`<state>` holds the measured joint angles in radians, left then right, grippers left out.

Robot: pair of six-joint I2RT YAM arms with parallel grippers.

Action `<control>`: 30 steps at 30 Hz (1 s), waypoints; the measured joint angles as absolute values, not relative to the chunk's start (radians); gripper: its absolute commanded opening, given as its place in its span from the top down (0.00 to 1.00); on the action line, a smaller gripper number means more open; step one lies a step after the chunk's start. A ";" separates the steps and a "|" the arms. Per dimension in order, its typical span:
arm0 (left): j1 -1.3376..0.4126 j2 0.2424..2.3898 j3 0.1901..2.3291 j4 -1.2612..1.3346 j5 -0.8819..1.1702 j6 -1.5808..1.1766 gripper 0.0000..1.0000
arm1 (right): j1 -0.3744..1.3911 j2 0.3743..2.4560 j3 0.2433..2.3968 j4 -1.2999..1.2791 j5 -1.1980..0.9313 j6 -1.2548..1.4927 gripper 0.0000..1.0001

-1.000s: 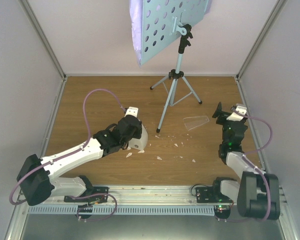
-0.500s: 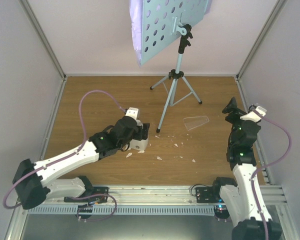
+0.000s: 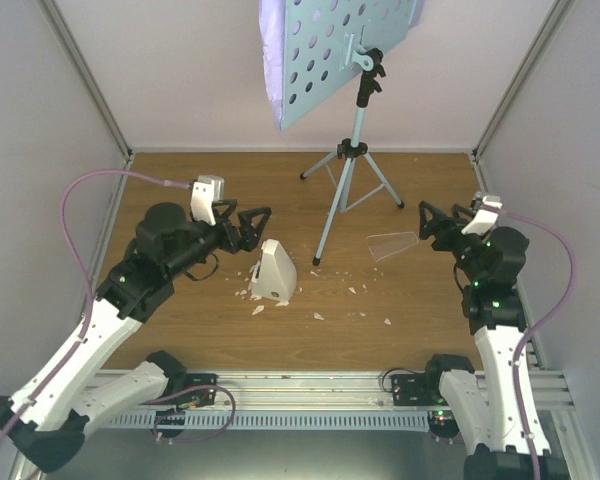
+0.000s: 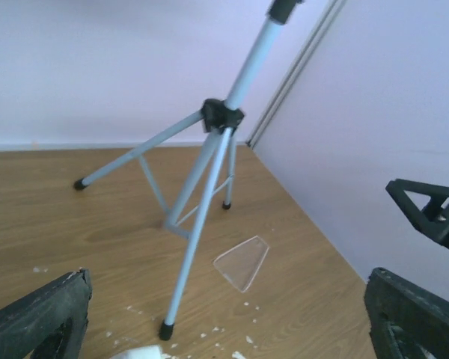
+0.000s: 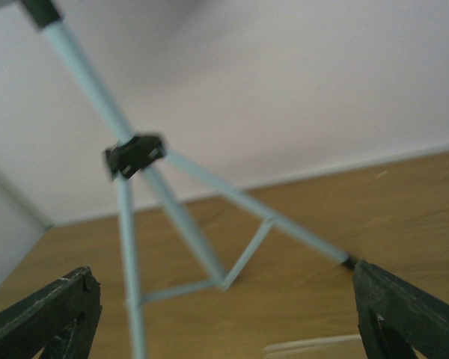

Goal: Pack up the instrument practice props

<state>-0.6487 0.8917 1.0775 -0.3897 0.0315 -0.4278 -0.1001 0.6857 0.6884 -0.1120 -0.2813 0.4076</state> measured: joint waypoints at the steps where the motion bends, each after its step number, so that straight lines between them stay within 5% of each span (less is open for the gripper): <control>1: -0.580 0.892 1.064 -0.382 0.095 -0.430 0.01 | -0.099 0.702 0.688 -0.118 -0.348 0.417 0.13; 9: -0.225 0.976 0.751 -0.234 0.487 -0.527 0.10 | 0.142 0.846 0.620 -0.119 -0.543 0.495 0.26; 18: -0.162 1.045 0.468 -0.050 0.628 -0.601 0.30 | 0.453 1.081 0.506 0.035 -0.516 0.581 0.40; 28: -0.161 1.138 0.350 0.129 0.699 -0.618 0.38 | 0.663 1.242 0.506 0.155 -0.451 0.545 0.31; 30: -0.160 1.180 0.350 0.168 0.714 -0.617 0.46 | 0.701 1.245 0.506 0.173 -0.421 0.530 0.28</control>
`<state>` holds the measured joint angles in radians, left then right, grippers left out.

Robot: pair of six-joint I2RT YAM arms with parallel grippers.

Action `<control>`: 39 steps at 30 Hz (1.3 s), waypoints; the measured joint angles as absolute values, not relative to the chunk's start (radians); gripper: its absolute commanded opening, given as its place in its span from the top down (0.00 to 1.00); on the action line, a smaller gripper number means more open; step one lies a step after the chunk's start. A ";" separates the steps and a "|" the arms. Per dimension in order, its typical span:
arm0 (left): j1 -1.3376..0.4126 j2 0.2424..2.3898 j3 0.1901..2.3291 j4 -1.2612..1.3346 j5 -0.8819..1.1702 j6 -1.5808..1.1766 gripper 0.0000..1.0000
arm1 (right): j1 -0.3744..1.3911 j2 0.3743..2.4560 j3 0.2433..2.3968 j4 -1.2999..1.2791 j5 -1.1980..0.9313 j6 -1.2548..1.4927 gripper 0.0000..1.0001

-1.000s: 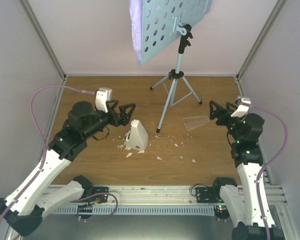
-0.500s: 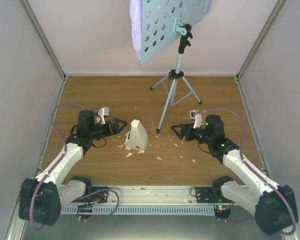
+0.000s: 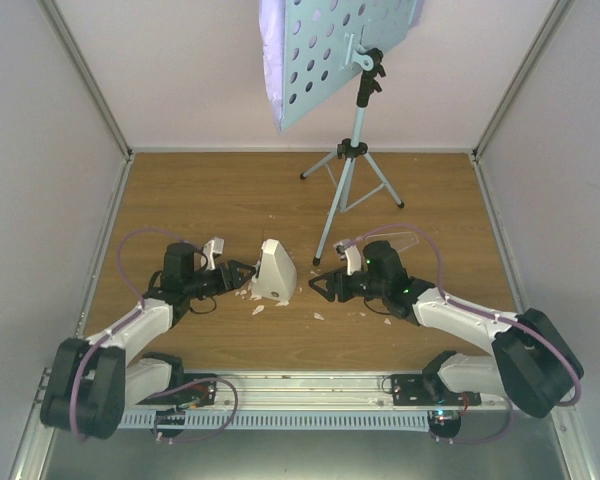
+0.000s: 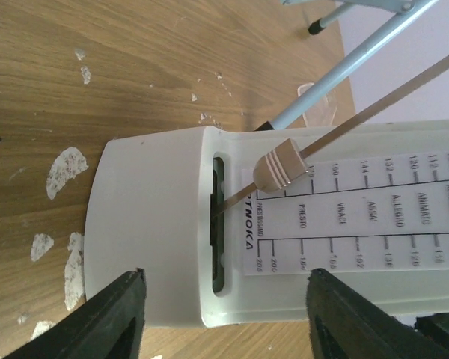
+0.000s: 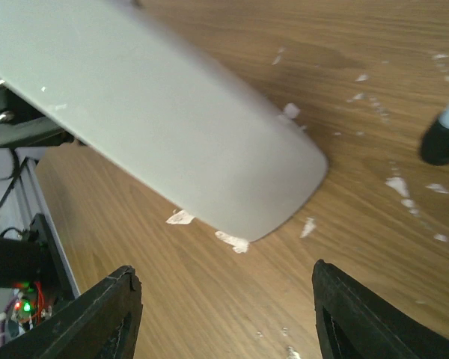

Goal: Pack up the instrument practice props

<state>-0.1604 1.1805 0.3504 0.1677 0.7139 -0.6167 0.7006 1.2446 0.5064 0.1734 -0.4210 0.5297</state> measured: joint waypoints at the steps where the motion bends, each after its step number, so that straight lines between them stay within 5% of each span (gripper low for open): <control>1: -0.160 1.198 0.351 0.183 0.720 -0.616 0.49 | 0.713 1.245 0.506 0.183 -0.410 0.525 0.28; 15: -0.169 1.325 0.316 0.345 0.812 -0.595 0.55 | 0.749 1.190 0.498 0.233 -0.314 0.457 0.19; 27: -0.512 1.138 0.234 0.322 0.701 -0.690 0.53 | 0.752 1.031 0.403 0.176 -0.172 0.475 0.16; 32: -0.498 0.978 0.284 0.154 0.596 -0.665 0.40 | 0.752 1.000 0.402 0.171 -0.161 0.488 0.01; 39: -0.309 0.861 0.364 0.010 0.585 -0.601 0.07 | 0.817 1.028 0.497 0.093 -0.073 0.478 0.00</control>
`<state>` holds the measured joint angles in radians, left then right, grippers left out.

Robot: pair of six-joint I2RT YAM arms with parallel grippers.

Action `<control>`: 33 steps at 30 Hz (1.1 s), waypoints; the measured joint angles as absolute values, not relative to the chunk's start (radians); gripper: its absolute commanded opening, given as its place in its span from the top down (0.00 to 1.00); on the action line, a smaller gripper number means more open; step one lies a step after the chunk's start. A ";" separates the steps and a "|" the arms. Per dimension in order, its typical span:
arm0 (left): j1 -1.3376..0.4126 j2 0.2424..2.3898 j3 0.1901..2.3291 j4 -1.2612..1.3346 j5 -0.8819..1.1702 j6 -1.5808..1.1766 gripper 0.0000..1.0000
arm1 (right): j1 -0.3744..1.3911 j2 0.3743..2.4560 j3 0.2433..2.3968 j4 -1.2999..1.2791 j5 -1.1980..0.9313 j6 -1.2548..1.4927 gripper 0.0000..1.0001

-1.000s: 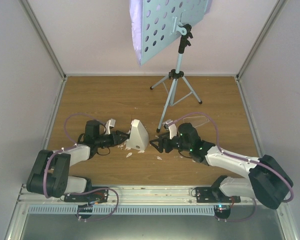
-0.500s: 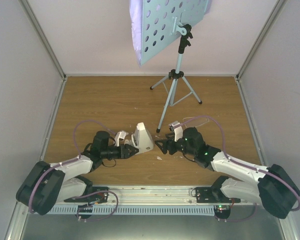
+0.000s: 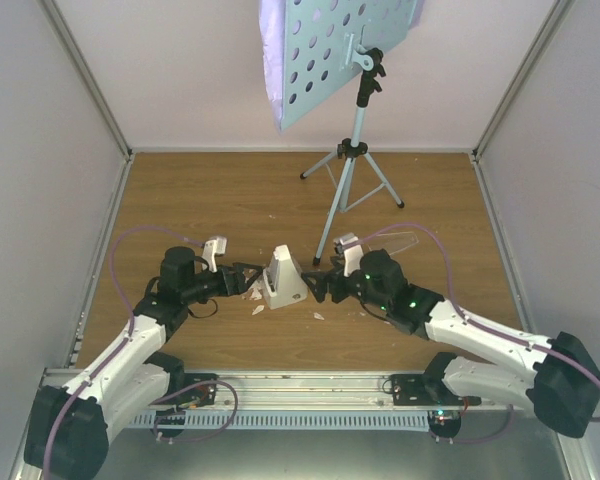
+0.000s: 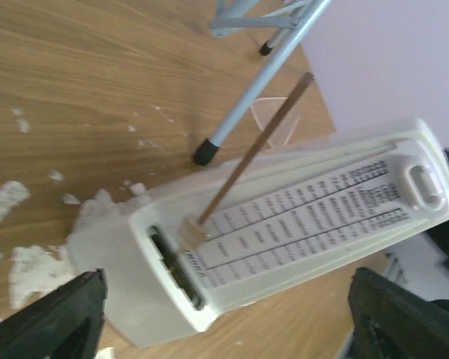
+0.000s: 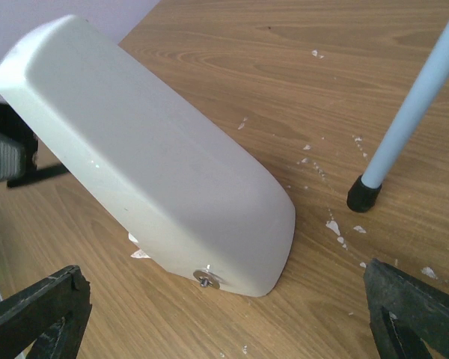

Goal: Pack up the instrument practice props

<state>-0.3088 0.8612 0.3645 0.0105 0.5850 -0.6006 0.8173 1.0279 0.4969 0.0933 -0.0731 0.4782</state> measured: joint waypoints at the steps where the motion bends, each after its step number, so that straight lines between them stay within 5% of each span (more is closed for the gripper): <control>1: -0.288 0.862 0.371 -0.008 0.585 -0.594 0.04 | 0.838 1.042 0.535 0.075 -0.046 0.476 0.00; 10: -0.252 0.860 0.423 -0.090 0.542 -0.571 0.01 | 0.962 1.223 0.819 0.019 0.136 0.461 0.20; 21: -0.252 0.835 0.421 -0.123 0.516 -0.572 0.01 | 0.987 1.396 0.893 -0.031 0.167 0.449 0.20; 27: -0.252 0.829 0.398 -0.125 0.517 -0.584 0.01 | 0.991 1.451 0.930 -0.034 0.177 0.430 0.42; 33: -0.252 0.813 0.398 -0.137 0.514 -0.583 0.01 | 0.992 1.475 0.955 -0.028 0.185 0.358 0.53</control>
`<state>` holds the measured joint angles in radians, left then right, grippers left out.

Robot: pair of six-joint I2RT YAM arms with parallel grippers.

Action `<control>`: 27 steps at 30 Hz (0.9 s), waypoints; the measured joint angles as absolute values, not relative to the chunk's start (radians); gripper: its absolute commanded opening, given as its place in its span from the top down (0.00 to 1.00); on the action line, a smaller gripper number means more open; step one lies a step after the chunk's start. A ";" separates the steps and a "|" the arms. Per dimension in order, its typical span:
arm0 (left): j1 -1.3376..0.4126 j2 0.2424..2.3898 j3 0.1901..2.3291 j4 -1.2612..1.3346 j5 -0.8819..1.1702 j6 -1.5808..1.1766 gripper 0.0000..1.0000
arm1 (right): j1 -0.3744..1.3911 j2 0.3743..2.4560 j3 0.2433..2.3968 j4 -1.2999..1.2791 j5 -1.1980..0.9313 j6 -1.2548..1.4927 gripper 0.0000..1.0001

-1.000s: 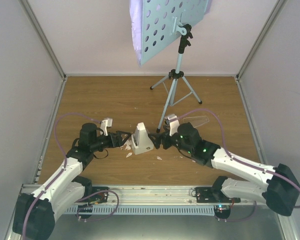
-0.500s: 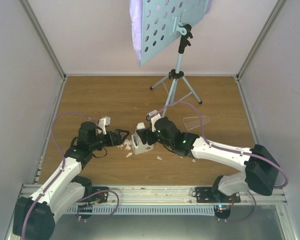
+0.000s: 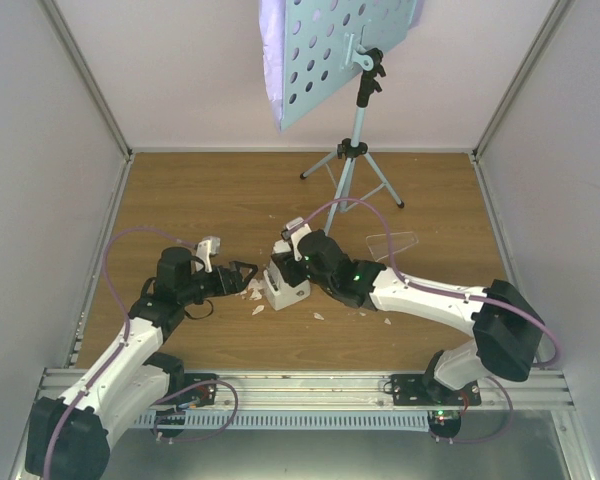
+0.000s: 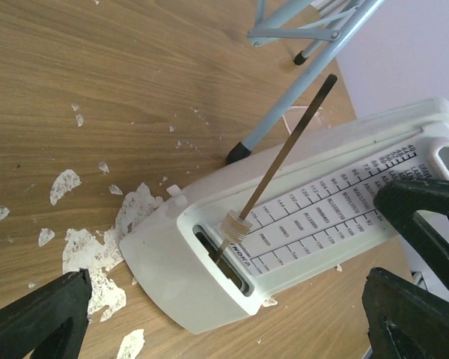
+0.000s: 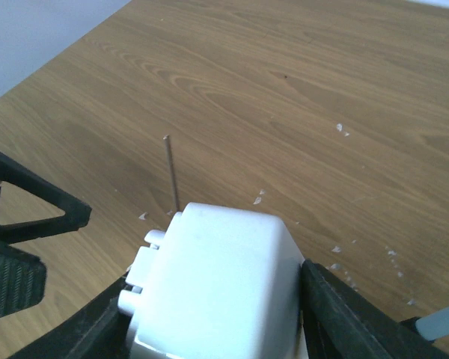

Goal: Pack up the instrument practice props

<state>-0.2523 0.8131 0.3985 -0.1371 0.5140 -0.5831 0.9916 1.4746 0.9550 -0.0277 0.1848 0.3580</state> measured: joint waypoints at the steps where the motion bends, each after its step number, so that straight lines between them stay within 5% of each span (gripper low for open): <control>1: -0.252 0.808 0.399 -0.144 0.515 -0.583 0.01 | 0.991 1.475 0.955 -0.025 0.185 0.339 0.54; 9: -0.251 0.751 0.446 -0.183 0.579 -0.581 0.01 | 0.946 1.420 0.906 -0.025 0.003 0.084 0.56; 16: -0.251 0.691 0.536 -0.208 0.656 -0.563 0.01 | 0.904 1.317 0.805 -0.006 -0.195 -0.046 0.47; 27: -0.251 0.701 0.567 -0.243 0.662 -0.530 0.01 | 0.904 1.217 0.704 0.096 -0.243 -0.045 0.01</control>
<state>-0.2512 0.7010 0.5671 -0.2428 0.6624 -0.5301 0.9039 1.2167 0.7036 0.0963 -0.2428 -0.0452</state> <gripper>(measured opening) 0.990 0.925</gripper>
